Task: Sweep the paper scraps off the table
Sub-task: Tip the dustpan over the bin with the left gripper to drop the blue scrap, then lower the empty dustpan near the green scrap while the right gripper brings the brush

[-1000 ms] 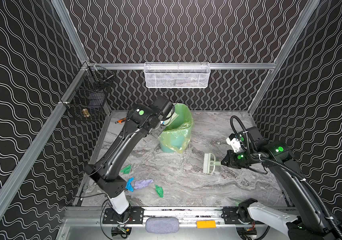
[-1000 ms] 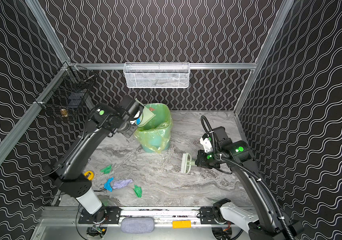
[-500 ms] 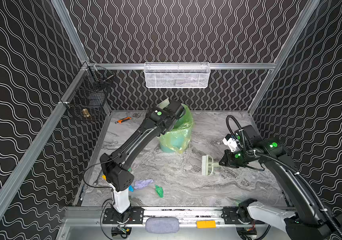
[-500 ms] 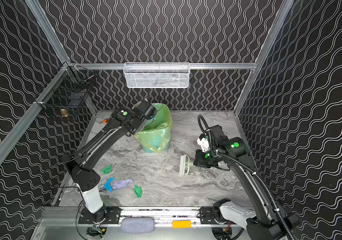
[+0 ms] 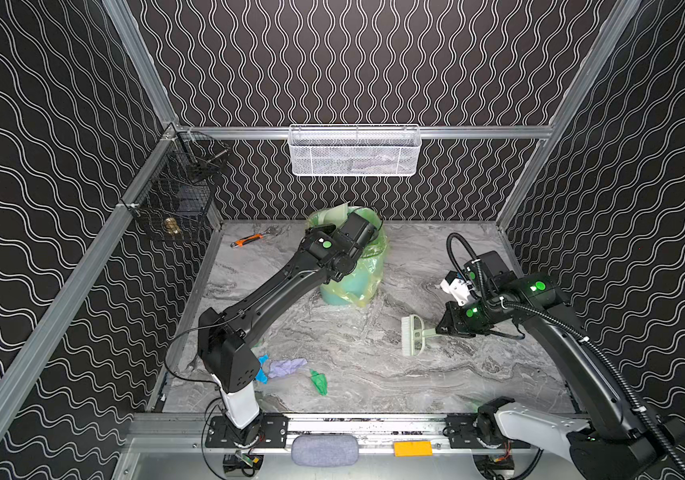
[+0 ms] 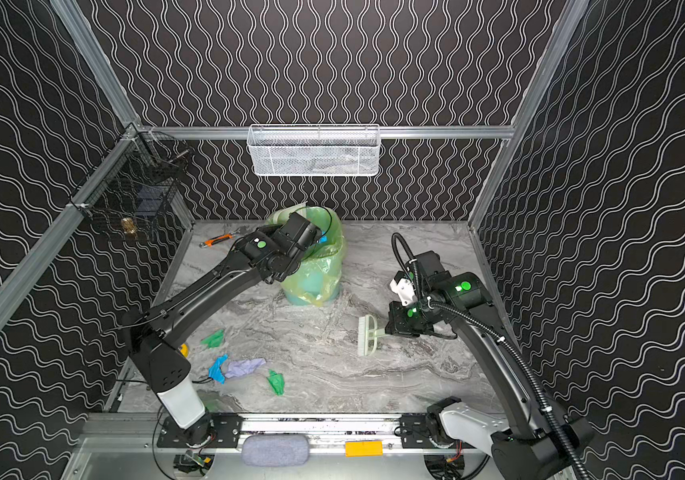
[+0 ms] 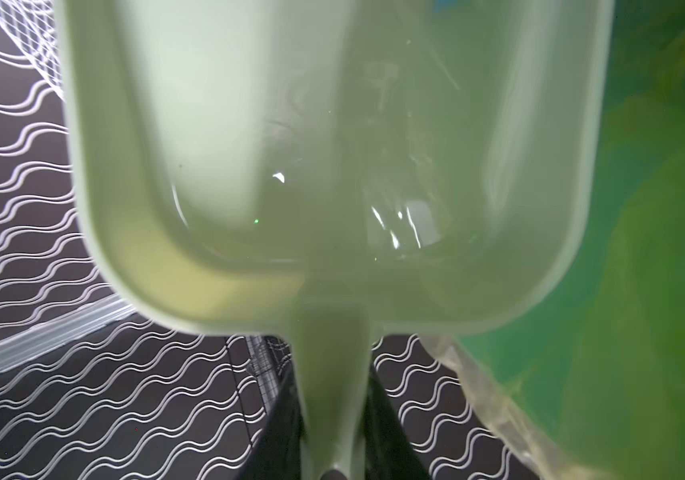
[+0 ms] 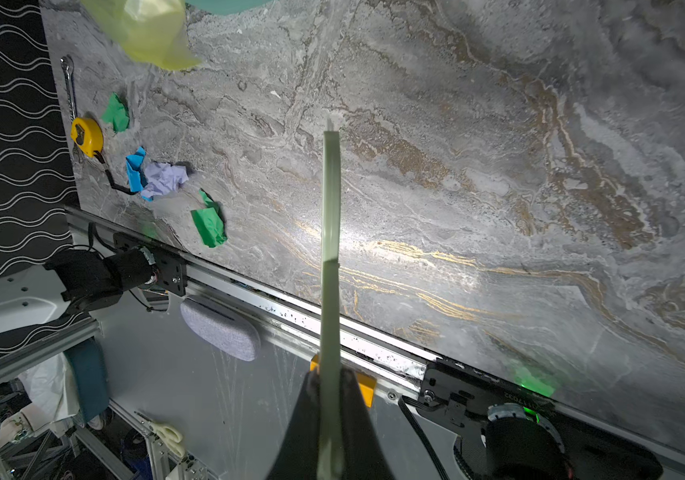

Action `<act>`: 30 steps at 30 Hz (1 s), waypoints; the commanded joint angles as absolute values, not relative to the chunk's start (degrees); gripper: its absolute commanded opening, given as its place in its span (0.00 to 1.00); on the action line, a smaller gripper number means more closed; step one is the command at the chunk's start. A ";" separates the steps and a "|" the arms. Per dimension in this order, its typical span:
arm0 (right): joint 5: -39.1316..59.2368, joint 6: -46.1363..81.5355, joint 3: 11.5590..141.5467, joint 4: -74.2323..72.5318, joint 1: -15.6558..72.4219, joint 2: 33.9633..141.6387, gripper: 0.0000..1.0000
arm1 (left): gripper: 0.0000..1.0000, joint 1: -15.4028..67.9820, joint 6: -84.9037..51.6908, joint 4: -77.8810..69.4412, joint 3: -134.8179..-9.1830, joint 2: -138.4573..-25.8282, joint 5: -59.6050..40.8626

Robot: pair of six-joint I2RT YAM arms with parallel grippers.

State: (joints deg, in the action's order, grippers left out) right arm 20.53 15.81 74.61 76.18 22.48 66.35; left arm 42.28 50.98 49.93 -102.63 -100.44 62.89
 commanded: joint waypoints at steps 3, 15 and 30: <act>22.21 15.01 74.08 74.98 22.50 66.08 0.00 | 0.01 42.28 61.06 37.93 -101.81 -99.64 64.25; 30.36 27.13 60.49 59.25 28.13 59.37 0.00 | 0.04 42.97 26.30 63.34 -109.45 -94.41 53.48; 16.17 51.99 54.51 26.34 61.88 68.68 0.00 | 0.04 45.97 0.67 73.77 -95.75 -78.42 25.80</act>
State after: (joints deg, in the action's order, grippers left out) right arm 20.38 46.72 54.19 35.18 59.20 66.37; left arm 46.02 6.46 71.68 -97.25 -80.20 32.42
